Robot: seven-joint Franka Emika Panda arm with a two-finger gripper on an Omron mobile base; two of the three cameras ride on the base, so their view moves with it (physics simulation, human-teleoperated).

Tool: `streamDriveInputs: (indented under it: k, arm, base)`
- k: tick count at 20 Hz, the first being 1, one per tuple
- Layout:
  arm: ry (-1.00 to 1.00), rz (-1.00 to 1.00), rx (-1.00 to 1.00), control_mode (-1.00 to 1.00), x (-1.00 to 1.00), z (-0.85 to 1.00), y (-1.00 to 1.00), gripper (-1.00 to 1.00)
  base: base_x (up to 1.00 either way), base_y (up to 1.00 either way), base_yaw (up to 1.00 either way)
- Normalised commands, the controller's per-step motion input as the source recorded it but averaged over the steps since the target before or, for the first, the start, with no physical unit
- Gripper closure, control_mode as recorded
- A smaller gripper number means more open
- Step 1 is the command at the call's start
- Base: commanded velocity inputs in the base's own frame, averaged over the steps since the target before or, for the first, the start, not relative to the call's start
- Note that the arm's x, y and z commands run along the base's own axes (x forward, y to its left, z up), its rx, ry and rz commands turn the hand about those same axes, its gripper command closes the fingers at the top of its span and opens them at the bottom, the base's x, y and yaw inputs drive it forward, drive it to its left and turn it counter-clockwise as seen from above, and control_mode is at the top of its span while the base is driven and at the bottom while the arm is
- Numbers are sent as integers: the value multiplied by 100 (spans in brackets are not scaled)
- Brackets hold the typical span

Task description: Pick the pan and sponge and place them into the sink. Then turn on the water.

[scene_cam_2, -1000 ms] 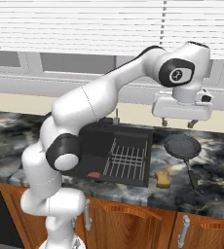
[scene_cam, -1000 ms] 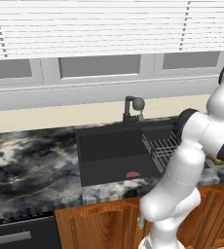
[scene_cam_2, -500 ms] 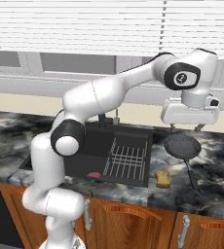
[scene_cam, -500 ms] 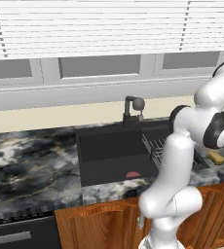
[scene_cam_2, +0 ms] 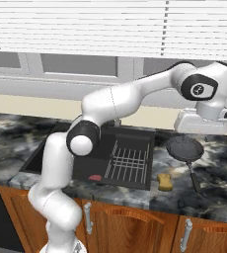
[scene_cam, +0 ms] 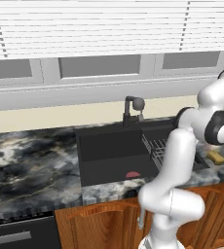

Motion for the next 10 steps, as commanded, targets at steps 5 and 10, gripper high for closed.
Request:
streamDriveInputs:
  k: [5,10]
  arm:
    - [-3,1,2,-100,23,-23,-8,-100]
    - [3,4,-1,-100,29,-35,0,-100]
  base:
    - [0,0,0]
    - [0,0,0]
